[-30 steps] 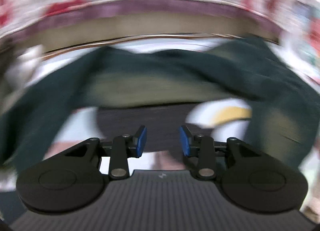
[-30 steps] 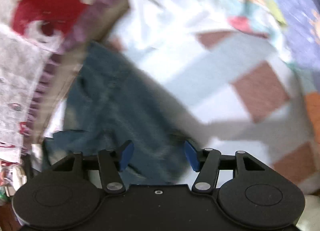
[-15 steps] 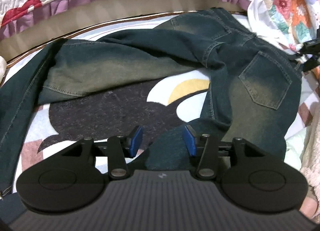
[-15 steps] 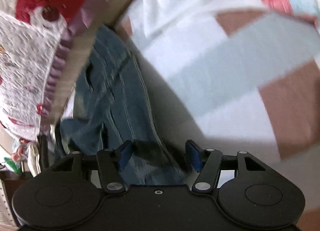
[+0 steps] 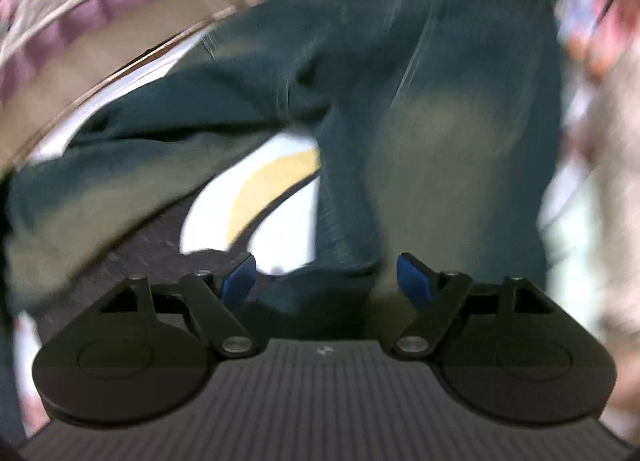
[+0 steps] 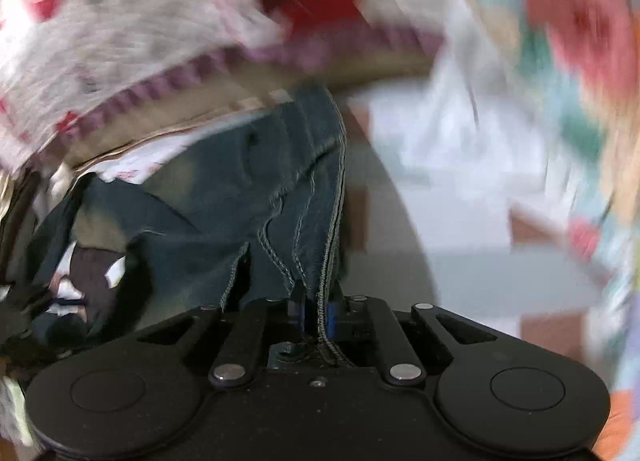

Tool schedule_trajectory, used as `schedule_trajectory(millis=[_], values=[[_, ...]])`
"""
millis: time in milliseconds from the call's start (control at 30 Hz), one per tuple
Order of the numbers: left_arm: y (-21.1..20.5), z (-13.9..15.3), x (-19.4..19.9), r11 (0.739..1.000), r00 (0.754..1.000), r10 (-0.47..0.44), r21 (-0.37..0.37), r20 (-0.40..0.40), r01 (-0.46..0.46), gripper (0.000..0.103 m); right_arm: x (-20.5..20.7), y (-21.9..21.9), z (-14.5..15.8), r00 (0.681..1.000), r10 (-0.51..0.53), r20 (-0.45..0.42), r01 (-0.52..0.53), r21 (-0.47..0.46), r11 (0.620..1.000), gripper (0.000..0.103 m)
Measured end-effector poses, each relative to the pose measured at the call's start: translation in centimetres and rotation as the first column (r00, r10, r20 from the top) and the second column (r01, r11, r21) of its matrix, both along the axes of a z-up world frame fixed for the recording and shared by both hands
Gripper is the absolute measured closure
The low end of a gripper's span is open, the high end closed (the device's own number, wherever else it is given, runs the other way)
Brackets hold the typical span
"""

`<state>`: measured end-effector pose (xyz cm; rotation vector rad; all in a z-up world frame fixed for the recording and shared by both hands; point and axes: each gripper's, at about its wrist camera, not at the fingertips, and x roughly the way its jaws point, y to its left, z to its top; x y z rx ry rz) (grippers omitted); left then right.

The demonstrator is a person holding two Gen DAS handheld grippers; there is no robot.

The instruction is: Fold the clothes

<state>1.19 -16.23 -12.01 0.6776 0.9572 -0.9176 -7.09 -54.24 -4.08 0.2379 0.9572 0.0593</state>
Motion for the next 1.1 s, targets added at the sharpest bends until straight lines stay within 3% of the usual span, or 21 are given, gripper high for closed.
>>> schedule_trajectory(millis=[33, 67, 233, 300, 367, 433, 533, 600, 667, 733, 833, 867, 900, 1000, 1100], values=[[-0.7, -0.6, 0.1, 1.000, 1.000, -0.026, 0.017, -0.003, 0.026, 0.050, -0.4, 0.3, 0.7, 1.000, 0.006, 0.006, -0.005, -0.053, 0.999, 0.094], [-0.8, -0.5, 0.2, 1.000, 1.000, -0.020, 0.015, -0.004, 0.020, 0.085, -0.7, 0.5, 1.3, 1.000, 0.005, 0.009, -0.004, -0.100, 0.995, 0.095], [-1.2, 0.3, 0.4, 0.999, 0.999, 0.031, -0.012, -0.011, -0.031, 0.093, -2.9, -1.2, 0.9, 0.997, -0.081, -0.010, 0.077, -0.188, 0.979, 0.096], [-1.4, 0.6, 0.5, 0.998, 0.999, 0.051, -0.022, -0.014, -0.051, 0.093, -3.9, -2.0, -0.3, 0.993, -0.117, -0.035, 0.106, -0.234, 0.966, 0.096], [-1.5, 1.0, 0.6, 0.997, 0.997, 0.071, -0.033, -0.018, -0.071, 0.090, -4.6, -3.1, -2.7, 0.979, -0.176, -0.099, 0.155, -0.193, 0.969, 0.095], [-1.7, 1.3, 0.7, 0.995, 0.996, 0.091, -0.043, -0.021, -0.091, 0.080, -4.6, -4.6, -6.1, 0.957, -0.227, -0.183, 0.202, -0.144, 0.969, 0.091], [0.5, 2.4, 1.7, 0.980, 0.983, 0.173, -0.090, -0.057, -0.177, 0.071, -3.4, -5.2, -9.7, 0.928, -0.252, -0.275, 0.210, -0.173, 0.962, 0.072], [3.0, 3.3, 2.7, 0.958, 0.965, 0.245, -0.131, -0.095, -0.257, 0.058, -2.9, -5.5, -9.3, 0.924, -0.270, -0.270, 0.228, -0.179, 0.957, 0.063], [5.5, 4.3, 3.8, 0.927, 0.939, 0.315, -0.168, -0.136, -0.335, 0.056, -2.7, -5.5, -7.7, 0.928, -0.287, -0.238, 0.243, -0.197, 0.950, 0.060], [8.0, 5.3, 4.8, 0.889, 0.908, 0.379, -0.202, -0.180, -0.411, 0.056, -2.4, -5.2, -5.3, 0.932, -0.319, -0.169, 0.263, -0.290, 0.920, 0.053], [12.8, 5.9, 6.0, 0.836, 0.858, 0.488, -0.195, -0.158, -0.512, 0.054, -1.3, -3.7, -1.7, 0.942, -0.333, -0.035, 0.287, -0.429, 0.857, 0.052], [14.2, 5.6, 6.3, 0.826, 0.843, 0.521, -0.168, -0.138, -0.538, 0.054, -0.9, -2.8, -0.9, 0.951, -0.310, -0.006, 0.279, -0.421, 0.863, 0.052], [15.5, 5.4, 6.5, 0.816, 0.827, 0.549, -0.140, -0.116, -0.561, 0.054, -0.2, -1.8, -0.3, 0.965, -0.263, 0.013, 0.248, -0.374, 0.894, 0.052], [18.8, 4.6, 6.5, 0.788, 0.791, 0.608, -0.069, -0.066, -0.612, 0.054, 2.5, 3.6, 0.1, 0.998, -0.033, 0.053, 0.042, -0.165, 0.985, 0.052], [22.0, 3.9, 5.8, 0.751, 0.752, 0.654, -0.054, -0.081, -0.658, 0.050, 5.7, 10.0, -0.9, 0.981, 0.173, 0.089, -0.170, -0.047, 0.984, 0.052]])
